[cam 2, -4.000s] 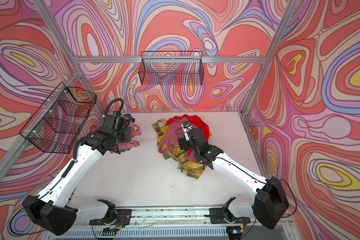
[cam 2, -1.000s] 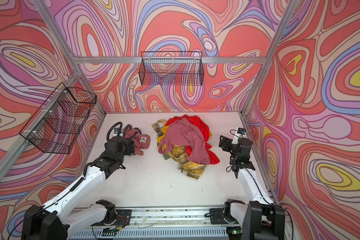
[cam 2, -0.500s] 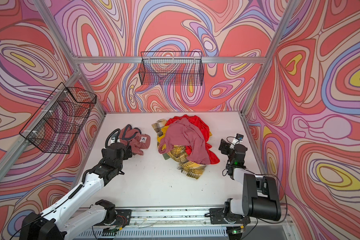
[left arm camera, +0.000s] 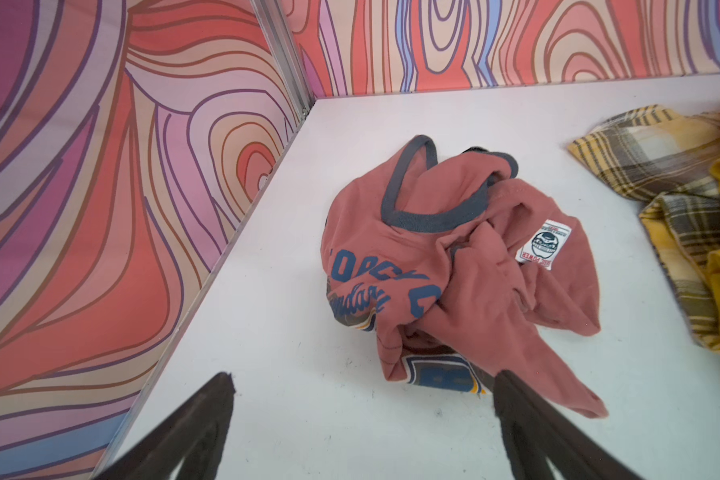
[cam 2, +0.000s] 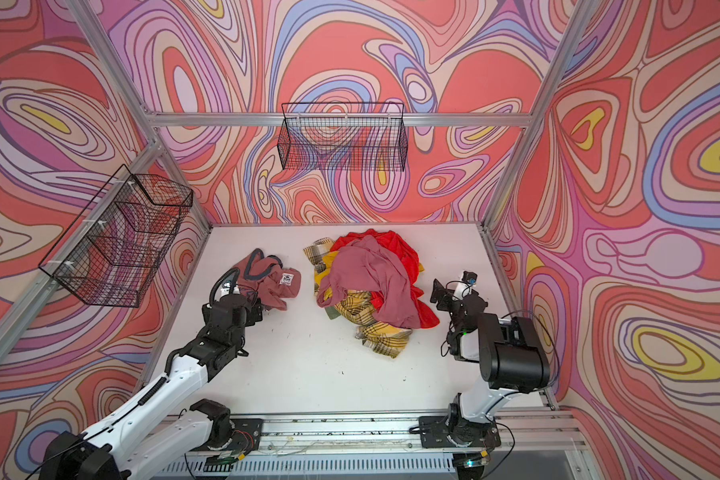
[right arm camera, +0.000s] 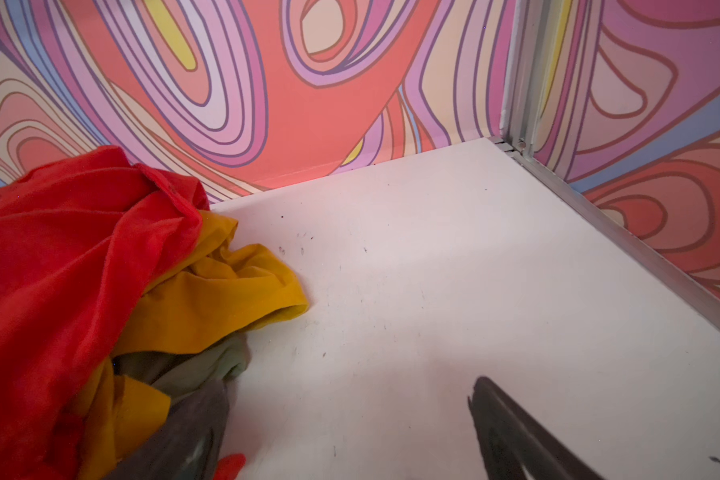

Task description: Pick out a specific cloth from the pile

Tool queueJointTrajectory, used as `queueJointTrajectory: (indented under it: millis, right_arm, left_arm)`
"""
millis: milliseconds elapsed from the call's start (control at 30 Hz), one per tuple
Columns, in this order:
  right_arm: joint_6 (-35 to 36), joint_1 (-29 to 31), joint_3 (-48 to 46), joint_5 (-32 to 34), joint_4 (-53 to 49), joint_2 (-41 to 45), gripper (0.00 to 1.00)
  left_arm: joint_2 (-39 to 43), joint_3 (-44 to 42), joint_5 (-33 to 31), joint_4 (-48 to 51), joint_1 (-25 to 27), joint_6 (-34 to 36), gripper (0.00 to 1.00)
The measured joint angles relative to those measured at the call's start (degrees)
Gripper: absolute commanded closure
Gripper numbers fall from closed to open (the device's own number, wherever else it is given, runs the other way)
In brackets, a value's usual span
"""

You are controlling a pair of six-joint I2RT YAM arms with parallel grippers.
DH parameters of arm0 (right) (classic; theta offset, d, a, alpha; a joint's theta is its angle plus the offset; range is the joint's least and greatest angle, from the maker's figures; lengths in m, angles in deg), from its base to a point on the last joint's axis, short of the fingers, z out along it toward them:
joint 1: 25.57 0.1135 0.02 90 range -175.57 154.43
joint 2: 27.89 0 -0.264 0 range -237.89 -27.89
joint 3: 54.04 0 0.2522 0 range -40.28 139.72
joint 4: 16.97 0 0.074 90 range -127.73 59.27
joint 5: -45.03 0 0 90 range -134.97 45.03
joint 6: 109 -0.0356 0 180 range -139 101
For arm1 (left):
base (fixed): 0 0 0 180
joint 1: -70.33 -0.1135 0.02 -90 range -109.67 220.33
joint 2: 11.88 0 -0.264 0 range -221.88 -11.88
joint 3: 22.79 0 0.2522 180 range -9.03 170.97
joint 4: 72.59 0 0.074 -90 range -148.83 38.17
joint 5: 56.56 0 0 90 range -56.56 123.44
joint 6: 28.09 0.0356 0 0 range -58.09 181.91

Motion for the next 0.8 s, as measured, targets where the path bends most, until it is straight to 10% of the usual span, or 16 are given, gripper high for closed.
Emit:
queueJointTrajectory:
  millis: [367,800]
  right_arm:
    - [3.6,2.8,0.7,1.1,2.0,-2.6,0.02]
    - [8.0,7.4,6.2,4.4,-7.0,-2.6,0.02]
  left_arm:
    - [-7.0,-6.9,-2.3,-19.6,-2.1,7.4,0.01]
    - [-25.6,-10.8,11.1,-46.7,-13.1,8.1,0.03]
